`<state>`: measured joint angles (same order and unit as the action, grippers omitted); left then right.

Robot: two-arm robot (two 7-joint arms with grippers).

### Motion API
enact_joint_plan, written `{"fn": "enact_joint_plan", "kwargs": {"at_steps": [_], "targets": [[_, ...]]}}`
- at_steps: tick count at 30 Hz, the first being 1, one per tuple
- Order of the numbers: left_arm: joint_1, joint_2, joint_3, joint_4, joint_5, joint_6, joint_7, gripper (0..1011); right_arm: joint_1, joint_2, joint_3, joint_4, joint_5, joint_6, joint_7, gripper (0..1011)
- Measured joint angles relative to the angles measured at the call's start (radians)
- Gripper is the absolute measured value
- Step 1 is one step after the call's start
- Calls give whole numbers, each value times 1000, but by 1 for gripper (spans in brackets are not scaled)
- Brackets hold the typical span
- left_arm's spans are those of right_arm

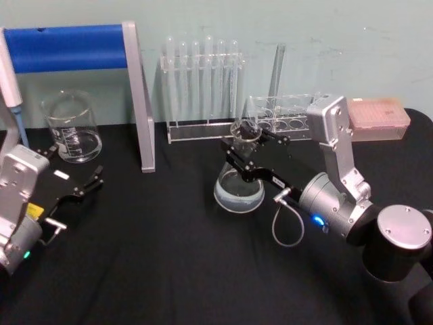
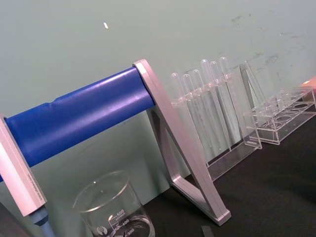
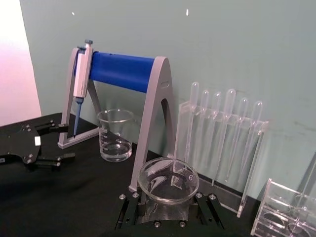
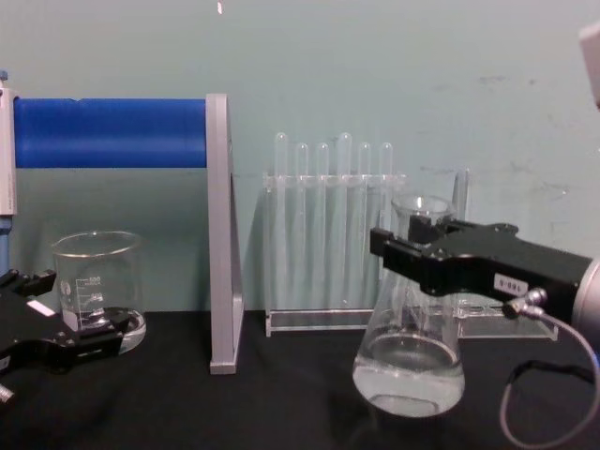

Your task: Grasp the erlenmeyer flask with one hand, shake it three times, then place it back.

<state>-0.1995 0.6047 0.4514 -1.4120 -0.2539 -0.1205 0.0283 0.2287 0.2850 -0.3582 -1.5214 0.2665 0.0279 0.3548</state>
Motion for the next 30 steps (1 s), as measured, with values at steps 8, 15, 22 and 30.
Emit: {"fn": "enact_joint_plan", "kwargs": {"at_steps": [8,15,22,30], "targets": [[0,0,0,0,0,0,0,1001,0,-5,-11,24,-7,-4,-5,449],[0,0,0,0,0,0,0,1001,0,-13,-22,52,-13,-9,-4,449],[0,0,0,0,0,0,0,1001,0,-18,-29,68,-17,-11,0,449],[0,0,0,0,0,0,0,1001,-2,-23,-34,84,-18,-11,3,449]]}}
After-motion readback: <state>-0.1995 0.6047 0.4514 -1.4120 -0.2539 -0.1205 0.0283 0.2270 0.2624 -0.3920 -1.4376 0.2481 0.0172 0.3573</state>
